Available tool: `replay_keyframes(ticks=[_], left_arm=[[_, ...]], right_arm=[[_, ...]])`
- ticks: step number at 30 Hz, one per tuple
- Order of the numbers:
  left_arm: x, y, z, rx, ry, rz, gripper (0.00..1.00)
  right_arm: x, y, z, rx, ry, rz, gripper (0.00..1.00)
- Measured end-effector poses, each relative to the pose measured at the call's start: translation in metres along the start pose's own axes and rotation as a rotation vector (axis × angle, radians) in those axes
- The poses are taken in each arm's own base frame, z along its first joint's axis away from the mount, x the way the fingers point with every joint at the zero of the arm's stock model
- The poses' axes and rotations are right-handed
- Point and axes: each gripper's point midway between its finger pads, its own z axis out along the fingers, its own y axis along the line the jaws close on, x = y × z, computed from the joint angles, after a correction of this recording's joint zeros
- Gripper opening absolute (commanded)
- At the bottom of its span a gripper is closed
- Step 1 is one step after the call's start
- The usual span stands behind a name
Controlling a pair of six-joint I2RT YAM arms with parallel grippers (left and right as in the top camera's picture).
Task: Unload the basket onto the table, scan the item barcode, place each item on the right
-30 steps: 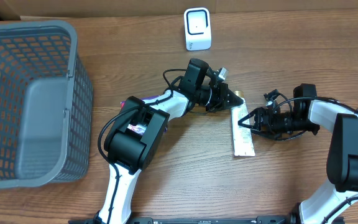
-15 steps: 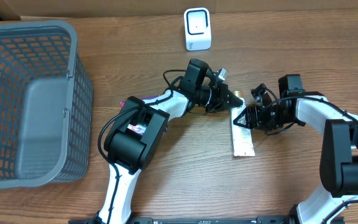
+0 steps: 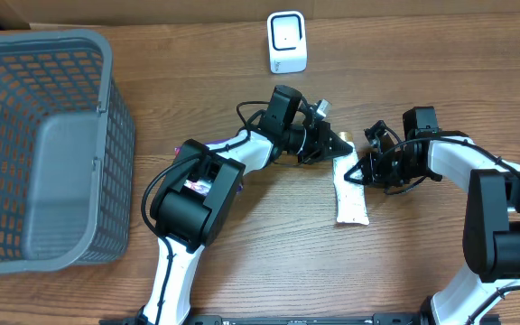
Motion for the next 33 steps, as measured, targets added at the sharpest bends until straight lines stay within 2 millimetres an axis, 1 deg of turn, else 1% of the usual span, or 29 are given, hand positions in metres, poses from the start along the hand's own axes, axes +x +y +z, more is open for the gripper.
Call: replay_keyframes(ticks=[5,8,11,13,16,18,20,21,23,26,29,30,33], left_arm=[[-0.006,0.002,-0.008,0.007,-0.011,-0.007,0.04],[-0.015,0.004,-0.018,0.016,-0.034,-0.007,0.04],[-0.027,0.009,-0.033,0.023,-0.066,-0.017,0.04],[-0.039,0.010,-0.048,0.034,-0.094,-0.020,0.04],[-0.055,0.002,-0.064,0.055,-0.124,0.003,0.04],[-0.066,-0.007,-0.071,0.069,-0.141,0.027,0.04],[-0.073,-0.017,-0.076,0.077,-0.148,0.056,0.04],[-0.075,-0.022,-0.077,0.076,-0.146,0.065,0.04],[-0.077,-0.027,-0.078,0.066,-0.137,0.067,0.04],[-0.078,-0.027,-0.081,0.014,-0.127,0.046,0.04],[-0.075,-0.026,-0.088,-0.083,-0.128,0.022,0.04],[-0.074,-0.026,-0.093,-0.128,-0.129,0.012,0.04],[-0.073,-0.031,-0.119,-0.321,-0.171,0.033,0.04]], right_arm=[[0.000,0.000,-0.001,0.007,0.010,0.004,0.04],[-0.001,0.000,-0.001,0.011,0.014,0.007,0.04],[-0.001,0.001,-0.002,0.020,0.021,0.007,0.04],[-0.002,0.001,-0.003,0.032,0.022,0.002,0.04],[-0.003,0.003,-0.005,0.051,0.018,-0.013,0.04],[-0.002,0.003,-0.007,0.073,0.015,-0.025,0.04],[-0.001,0.003,-0.010,0.095,0.011,-0.031,0.04],[0.000,0.001,-0.015,0.128,0.006,-0.037,0.04],[0.002,-0.002,-0.022,0.171,-0.003,-0.043,0.04],[0.005,-0.004,-0.032,0.222,-0.015,-0.052,0.04],[0.010,-0.003,-0.042,0.254,-0.023,-0.053,0.04],[0.011,-0.001,-0.045,0.258,-0.027,-0.055,0.04],[0.012,0.013,-0.059,0.254,-0.060,-0.080,0.04]])
